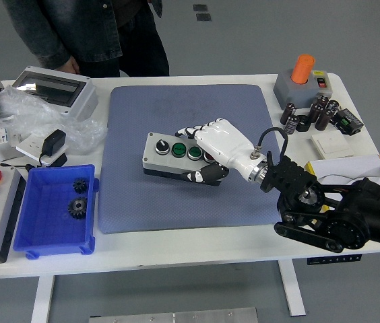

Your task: Pick up the button,place it on the desk,press the button,press the button

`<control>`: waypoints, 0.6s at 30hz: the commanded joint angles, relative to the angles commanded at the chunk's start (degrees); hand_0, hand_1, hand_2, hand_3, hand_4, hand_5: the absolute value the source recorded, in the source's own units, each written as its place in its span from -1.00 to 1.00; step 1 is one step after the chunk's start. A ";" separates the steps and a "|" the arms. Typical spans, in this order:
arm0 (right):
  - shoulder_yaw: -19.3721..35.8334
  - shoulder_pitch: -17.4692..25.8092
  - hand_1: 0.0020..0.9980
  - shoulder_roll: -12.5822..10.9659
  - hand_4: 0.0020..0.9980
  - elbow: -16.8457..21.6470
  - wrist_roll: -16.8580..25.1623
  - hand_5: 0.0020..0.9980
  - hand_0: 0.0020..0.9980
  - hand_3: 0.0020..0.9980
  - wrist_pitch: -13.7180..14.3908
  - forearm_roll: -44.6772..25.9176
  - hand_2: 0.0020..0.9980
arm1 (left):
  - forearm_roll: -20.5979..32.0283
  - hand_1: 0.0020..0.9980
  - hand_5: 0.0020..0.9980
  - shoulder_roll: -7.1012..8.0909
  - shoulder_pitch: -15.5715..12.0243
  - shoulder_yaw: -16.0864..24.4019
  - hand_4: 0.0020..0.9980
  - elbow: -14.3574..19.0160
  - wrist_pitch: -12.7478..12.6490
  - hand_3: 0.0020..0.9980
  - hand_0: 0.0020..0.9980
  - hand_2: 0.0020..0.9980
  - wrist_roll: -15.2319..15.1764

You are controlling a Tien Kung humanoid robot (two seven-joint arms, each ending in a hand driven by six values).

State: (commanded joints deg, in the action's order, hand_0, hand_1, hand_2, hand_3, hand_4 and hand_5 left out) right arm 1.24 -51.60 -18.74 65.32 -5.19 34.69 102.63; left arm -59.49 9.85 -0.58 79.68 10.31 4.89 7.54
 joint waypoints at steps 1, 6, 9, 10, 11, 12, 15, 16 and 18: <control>-0.09 -0.07 -0.06 0.09 -0.85 -0.20 -0.18 -1.00 -0.21 -0.17 -0.15 0.24 -0.05 | -0.09 0.36 -0.44 0.01 0.05 0.07 0.54 0.00 0.01 0.30 0.34 0.23 -0.01; -0.47 -0.47 -0.06 0.52 -0.85 -1.66 -1.17 -1.00 -0.21 -0.17 -2.02 3.22 -0.05 | -0.45 0.36 -0.44 0.06 0.33 0.46 0.54 0.00 0.01 0.30 0.34 0.23 -0.12; -0.81 -1.02 0.04 1.14 -0.84 -3.33 -2.33 -1.00 -0.12 -0.19 -4.04 6.39 0.07 | -0.61 0.36 -0.44 0.10 0.45 0.70 0.53 0.00 -0.01 0.30 0.34 0.23 -0.18; -0.83 -1.20 0.04 1.42 -0.84 -4.03 -2.47 -1.00 -0.12 -0.19 -4.58 6.99 0.07 | -0.66 0.36 -0.44 0.12 0.48 0.76 0.53 0.00 -0.01 0.30 0.34 0.23 -0.19; -0.82 -1.38 0.04 1.73 -0.84 -4.76 -2.57 -1.00 -0.12 -0.19 -5.08 7.46 0.07 | -0.69 0.36 -0.44 0.13 0.50 0.81 0.53 0.00 -0.01 0.30 0.34 0.23 -0.20; -0.80 -1.53 0.04 2.02 -0.84 -5.46 -2.63 -1.00 -0.12 -0.19 -5.52 7.80 0.07 | -0.71 0.36 -0.44 0.14 0.51 0.85 0.53 0.00 -0.02 0.30 0.34 0.23 -0.22; -0.71 -1.92 0.13 2.85 -0.77 -7.27 -2.68 -1.00 -0.03 -0.17 -6.56 8.45 0.18 | -0.73 0.36 -0.44 0.14 0.52 0.95 0.53 0.00 -0.04 0.30 0.34 0.23 -0.29; -0.72 -2.02 0.13 3.08 -0.77 -7.69 -2.66 -1.00 -0.03 -0.17 -6.80 8.58 0.18 | -0.76 0.36 -0.44 0.14 0.50 0.98 0.53 0.00 -0.04 0.30 0.34 0.23 -0.30; -0.77 -2.16 0.13 3.38 -0.77 -8.13 -2.47 -1.00 -0.03 -0.17 -6.97 8.64 0.18 | -0.79 0.36 -0.44 0.12 0.47 1.06 0.53 0.00 -0.06 0.30 0.34 0.23 -0.30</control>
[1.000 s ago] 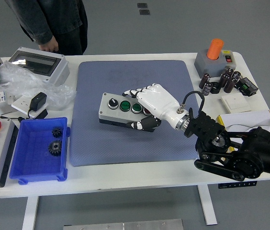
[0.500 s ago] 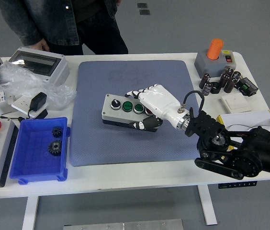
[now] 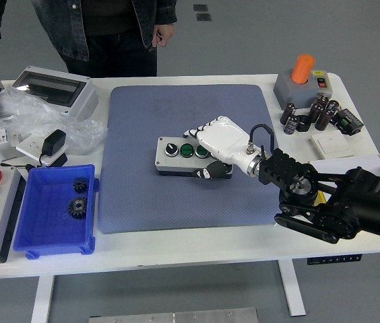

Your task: Pick up the button,place it on the desk,press the button,press the button

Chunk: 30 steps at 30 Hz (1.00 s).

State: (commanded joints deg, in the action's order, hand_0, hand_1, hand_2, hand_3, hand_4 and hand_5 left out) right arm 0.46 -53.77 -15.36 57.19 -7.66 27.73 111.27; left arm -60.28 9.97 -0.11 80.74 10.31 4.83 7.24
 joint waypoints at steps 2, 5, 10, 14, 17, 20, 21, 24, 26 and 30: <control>-0.04 -0.05 0.17 0.14 -0.77 -0.10 0.22 -1.00 0.03 -0.16 -0.02 -0.13 0.22 | -0.06 0.36 -0.44 -0.03 -0.04 0.09 0.53 0.00 -0.02 0.30 0.34 0.23 0.01; -0.01 -0.09 0.17 0.28 -0.77 -0.13 0.61 -1.00 0.03 -0.16 -0.23 -0.58 0.22 | -0.15 0.36 -0.44 -0.07 -0.11 0.22 0.53 0.00 -0.03 0.30 0.34 0.23 -0.03; 0.26 -0.21 0.19 0.29 -0.77 -0.09 0.97 -1.00 0.05 -0.16 -1.02 -1.24 0.24 | -0.27 0.36 -0.44 -0.05 -0.09 0.41 0.52 0.00 0.04 0.30 0.34 0.23 -0.19; 0.60 -0.28 0.20 0.19 -0.41 0.05 1.26 -1.00 0.07 -0.02 -1.85 -1.95 0.30 | -0.26 0.36 -0.45 -0.04 -0.13 0.52 0.52 0.00 0.22 0.29 0.34 0.23 -0.29; 0.99 -0.37 0.20 0.07 -0.41 0.13 1.57 -1.00 0.07 -0.02 -2.64 -2.59 0.30 | -0.41 0.36 -0.45 -0.07 -0.18 0.71 0.52 0.00 0.52 0.29 0.34 0.23 -0.19; 1.44 -0.46 0.23 -0.02 -0.15 0.14 1.85 -1.00 0.16 0.31 -3.63 -3.05 0.32 | -0.54 0.36 -0.44 -0.07 -0.16 0.94 0.51 0.00 0.92 0.28 0.34 0.22 -0.08; 1.61 -0.49 0.23 -0.04 -0.15 0.14 1.92 -1.00 0.16 0.31 -4.00 -3.17 0.32 | -0.56 0.36 -0.44 -0.07 -0.16 1.02 0.51 0.00 1.01 0.28 0.34 0.22 -0.08; 2.19 -0.64 0.23 -0.12 -0.15 0.21 2.07 -1.00 0.16 0.31 -5.29 -3.56 0.32 | -0.60 0.36 -0.44 -0.08 -0.17 1.20 0.51 0.00 1.26 0.28 0.34 0.22 -0.01; 2.45 -0.72 0.24 -0.16 0.07 0.27 2.05 -1.00 0.24 0.46 -5.95 -3.66 0.36 | -0.61 0.36 -0.45 -0.08 -0.19 1.27 0.49 0.00 1.39 0.27 0.34 0.21 0.11; 2.74 -0.85 0.24 -0.23 0.07 0.31 1.83 -1.00 0.24 0.46 -7.40 -3.88 0.36 | -0.70 0.36 -0.45 -0.11 -0.28 1.43 0.49 0.00 1.73 0.27 0.34 0.21 0.52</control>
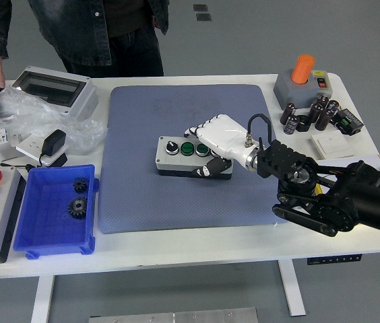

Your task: Pick up the button,place it on the desk,press the button,press the button

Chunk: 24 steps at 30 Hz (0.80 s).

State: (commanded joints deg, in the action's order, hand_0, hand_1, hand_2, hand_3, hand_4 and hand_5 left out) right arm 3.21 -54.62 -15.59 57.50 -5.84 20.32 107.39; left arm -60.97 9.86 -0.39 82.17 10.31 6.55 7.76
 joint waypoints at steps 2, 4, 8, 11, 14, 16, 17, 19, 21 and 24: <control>0.14 -0.04 0.37 -0.06 0.33 -0.01 -0.19 -1.00 0.41 0.76 -0.76 -0.06 0.54 | -0.09 0.36 -0.47 -0.02 -0.02 0.11 0.46 0.00 0.18 0.26 0.34 0.18 0.23; 0.25 -0.09 0.37 -0.14 0.33 0.03 -0.36 -1.00 0.41 0.76 -1.36 -0.13 0.54 | -0.15 0.36 -0.47 -0.04 -0.04 0.18 0.46 0.00 0.32 0.26 0.34 0.18 0.38; 0.53 -0.22 0.48 -0.31 0.45 0.19 -0.66 -0.93 0.54 0.96 -2.32 -0.27 0.70 | -0.28 0.36 -0.47 -0.08 -0.09 0.32 0.45 0.00 0.56 0.26 0.34 0.18 0.64; 0.71 -0.30 0.48 -0.42 0.45 0.25 -0.77 -0.93 0.54 0.96 -2.68 -0.38 0.70 | -0.31 0.36 -0.47 -0.10 -0.10 0.37 0.45 0.00 0.65 0.26 0.34 0.18 0.75; 0.78 -0.37 0.54 -0.52 0.50 0.29 -0.86 -0.90 0.60 1.00 -2.91 -0.51 0.84 | -0.33 0.37 -0.48 -0.09 -0.08 0.45 0.44 0.00 0.73 0.26 0.35 0.17 0.82; 0.77 -0.40 0.54 -0.57 0.50 0.33 -0.89 -0.90 0.60 1.00 -3.02 -0.56 0.84 | -0.33 0.37 -0.48 -0.09 -0.08 0.48 0.44 0.00 0.79 0.26 0.35 0.17 0.89; 0.76 -0.43 0.54 -0.61 0.50 0.37 -0.92 -0.90 0.60 1.00 -3.12 -0.59 0.84 | -0.31 0.37 -0.48 -0.10 -0.09 0.49 0.44 0.00 0.86 0.26 0.35 0.17 0.97; 0.74 -0.53 0.56 -0.81 0.50 0.56 -0.97 -0.90 0.62 1.00 -3.36 -0.79 0.93 | -0.29 0.37 -0.49 -0.14 -0.15 0.51 0.42 0.00 1.12 0.25 0.35 0.16 1.30; 0.71 -0.69 0.56 -1.16 0.50 0.92 -1.03 -0.90 0.62 1.00 -3.64 -1.03 0.93 | -0.35 0.37 -0.49 -0.20 -0.22 0.57 0.42 0.00 1.46 0.25 0.35 0.16 1.74; 0.58 -0.98 0.56 -1.82 0.50 1.63 -1.08 -0.90 0.62 1.00 -4.15 -1.54 0.93 | -0.32 0.37 -0.49 -0.25 -0.37 0.59 0.42 0.00 2.06 0.25 0.35 0.16 2.45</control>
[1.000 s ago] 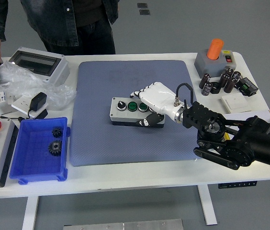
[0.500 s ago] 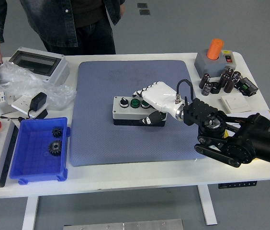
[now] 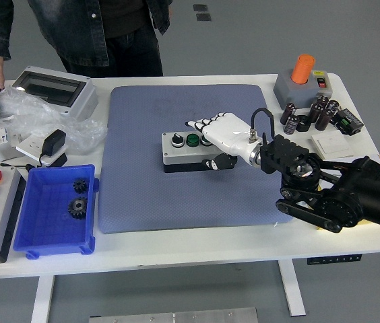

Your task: Pick up the button,place it on the desk,press the button,press the button

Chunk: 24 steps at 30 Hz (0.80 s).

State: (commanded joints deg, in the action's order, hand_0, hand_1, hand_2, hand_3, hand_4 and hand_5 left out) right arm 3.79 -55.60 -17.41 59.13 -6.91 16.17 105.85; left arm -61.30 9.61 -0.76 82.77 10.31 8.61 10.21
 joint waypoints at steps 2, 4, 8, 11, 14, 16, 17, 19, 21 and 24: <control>-0.14 -0.24 0.57 -0.63 0.52 0.67 -0.08 -0.89 0.63 1.00 -0.58 -0.38 0.96 | 0.03 0.39 -0.51 -0.02 -0.11 0.02 0.37 0.00 0.55 0.25 0.36 0.14 0.65; -0.25 -0.40 0.57 -1.27 0.52 1.40 -0.20 -0.89 0.63 1.00 -1.20 -0.79 0.96 | 0.06 0.39 -0.51 -0.04 -0.20 0.02 0.37 0.00 1.09 0.25 0.36 0.14 1.19; 0.02 -0.50 0.57 -2.75 0.55 3.60 -0.73 -0.84 0.64 1.00 -2.39 -1.54 0.97 | 0.01 0.40 -0.52 -0.14 -0.39 0.13 0.35 0.00 1.93 0.25 0.37 0.14 1.85; 0.79 -0.51 0.57 -4.55 0.55 6.22 -1.44 -0.84 0.64 1.00 -3.35 -2.58 0.97 | -0.07 0.40 -0.52 -0.25 -0.52 0.20 0.35 0.00 2.31 0.25 0.37 0.14 2.05; 2.53 -0.58 0.58 -7.24 0.58 9.73 -2.36 -0.81 0.65 1.00 -4.41 -3.76 1.00 | -0.17 0.42 -0.52 -0.30 -0.68 0.29 0.35 0.00 2.47 0.26 0.38 0.15 2.05; 3.99 -0.67 0.58 -9.19 0.58 12.22 -2.99 -0.81 0.65 1.00 -5.25 -4.43 1.00 | -0.17 0.42 -0.52 -0.29 -0.79 0.33 0.35 0.00 2.44 0.26 0.38 0.15 1.97; 4.90 -0.72 0.58 -10.36 0.58 13.73 -3.43 -0.81 0.65 1.00 -5.77 -4.63 1.00 | -0.18 0.42 -0.52 -0.27 -0.84 0.36 0.35 0.00 2.40 0.26 0.38 0.15 1.90; 6.37 -0.85 0.63 -12.33 0.60 16.33 -4.52 -0.80 0.69 1.00 -6.69 -5.04 1.00 | -0.18 0.44 -0.52 -0.24 -0.93 0.39 0.35 0.00 2.28 0.26 0.39 0.15 1.72; 7.37 -0.95 0.63 -14.07 0.60 18.91 -6.10 -0.80 0.69 1.00 -7.38 -5.63 1.00 | -0.22 0.44 -0.52 -0.23 -0.99 0.47 0.35 0.00 2.14 0.26 0.39 0.15 1.53; 7.92 -1.14 0.63 -15.84 0.60 22.53 -9.77 -0.80 0.69 1.00 -9.33 -7.23 1.00 | -0.33 0.44 -0.52 -0.24 -1.05 0.62 0.35 0.00 1.92 0.26 0.39 0.15 1.32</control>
State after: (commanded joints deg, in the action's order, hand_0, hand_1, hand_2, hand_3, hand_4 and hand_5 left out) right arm 11.71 -56.74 -33.25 81.66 -16.68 6.84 98.62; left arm -61.63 9.37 -1.81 83.38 10.31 10.53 11.52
